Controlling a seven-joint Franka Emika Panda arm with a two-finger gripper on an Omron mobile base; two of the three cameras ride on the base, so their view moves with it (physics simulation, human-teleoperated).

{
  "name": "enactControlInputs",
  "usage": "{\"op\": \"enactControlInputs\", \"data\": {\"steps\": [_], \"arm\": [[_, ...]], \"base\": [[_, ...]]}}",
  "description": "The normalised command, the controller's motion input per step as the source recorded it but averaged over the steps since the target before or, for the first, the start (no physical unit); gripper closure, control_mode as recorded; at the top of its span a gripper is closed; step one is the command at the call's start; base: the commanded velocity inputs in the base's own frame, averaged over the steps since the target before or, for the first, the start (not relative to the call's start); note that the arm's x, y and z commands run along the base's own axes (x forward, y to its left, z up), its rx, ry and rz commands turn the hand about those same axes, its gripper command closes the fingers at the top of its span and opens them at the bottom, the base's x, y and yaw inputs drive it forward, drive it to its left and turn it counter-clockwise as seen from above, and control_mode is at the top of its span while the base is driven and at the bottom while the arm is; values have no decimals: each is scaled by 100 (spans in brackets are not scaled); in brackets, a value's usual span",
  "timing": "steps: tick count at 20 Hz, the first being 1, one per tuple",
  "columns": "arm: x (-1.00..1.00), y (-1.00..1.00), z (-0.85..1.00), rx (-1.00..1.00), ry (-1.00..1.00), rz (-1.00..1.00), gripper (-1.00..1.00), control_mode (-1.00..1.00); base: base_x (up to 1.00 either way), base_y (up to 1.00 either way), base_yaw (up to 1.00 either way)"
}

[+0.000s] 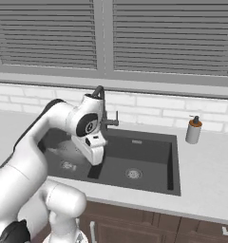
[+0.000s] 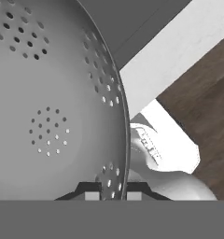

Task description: Put the colander in the sink, put the pear in the colander, and turn on the sink faucet and pour water over the colander.

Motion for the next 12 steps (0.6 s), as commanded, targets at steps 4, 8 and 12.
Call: {"op": "enactControlInputs", "data": {"steps": [4,8,12], "arm": [[6,61,0,-9,3,-11,100,-100],[0,60,-5,-6,-3,-5,100,-100],[0,55,-16,-2,-12,0,100,-100]], "base": [[0,0,0],[0,0,0],[0,0,0]]}}
